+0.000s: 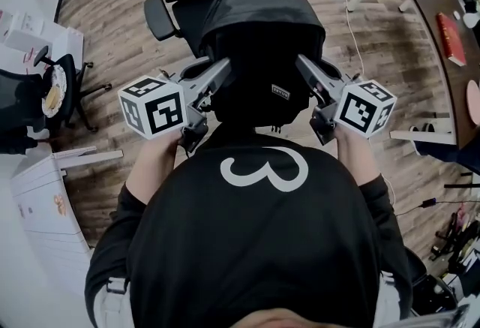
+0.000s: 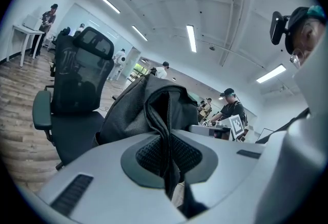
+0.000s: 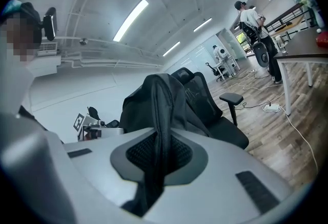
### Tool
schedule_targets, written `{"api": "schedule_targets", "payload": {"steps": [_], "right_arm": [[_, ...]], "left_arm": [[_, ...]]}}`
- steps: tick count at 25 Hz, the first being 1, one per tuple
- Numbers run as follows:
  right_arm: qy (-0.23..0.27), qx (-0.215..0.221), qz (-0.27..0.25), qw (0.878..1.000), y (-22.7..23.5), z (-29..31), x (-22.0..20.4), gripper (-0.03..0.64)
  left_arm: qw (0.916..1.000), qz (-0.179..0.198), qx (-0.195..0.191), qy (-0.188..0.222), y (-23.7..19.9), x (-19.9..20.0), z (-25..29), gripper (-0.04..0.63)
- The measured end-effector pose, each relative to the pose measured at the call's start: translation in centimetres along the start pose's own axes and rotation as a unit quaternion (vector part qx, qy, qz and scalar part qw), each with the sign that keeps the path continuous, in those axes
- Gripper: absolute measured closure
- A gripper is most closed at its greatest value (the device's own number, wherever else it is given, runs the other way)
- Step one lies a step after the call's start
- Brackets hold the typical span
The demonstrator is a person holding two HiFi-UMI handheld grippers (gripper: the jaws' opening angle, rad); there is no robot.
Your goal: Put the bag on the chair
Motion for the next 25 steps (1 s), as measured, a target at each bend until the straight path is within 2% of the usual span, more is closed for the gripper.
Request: {"api": "schedule_targets", "payload": {"steps": [12,25], "right_arm": [[-0.013,-0.007,0.024,1.0,2.9,4.5,1.1,0.574],[-0.026,-0.021,0.03,0.999,8.3,12.8,4.6,0.574]], "left_arm": [[0.9998,-0.014,0.002,-0.017,-4.5,2.1,2.2,0.561],[0.9988,-0.036,0.005,-0.033,-13.1,7.0,7.1,0.561]]}}
Point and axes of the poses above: the fingertips, and each gripper's own axes: z forward along the fingers, y to its right, x out of its top, the point moved 7 cm from there along -z, backward along the fingers, and after that the axes turned 1 degree about y, right-handed, at the moved point
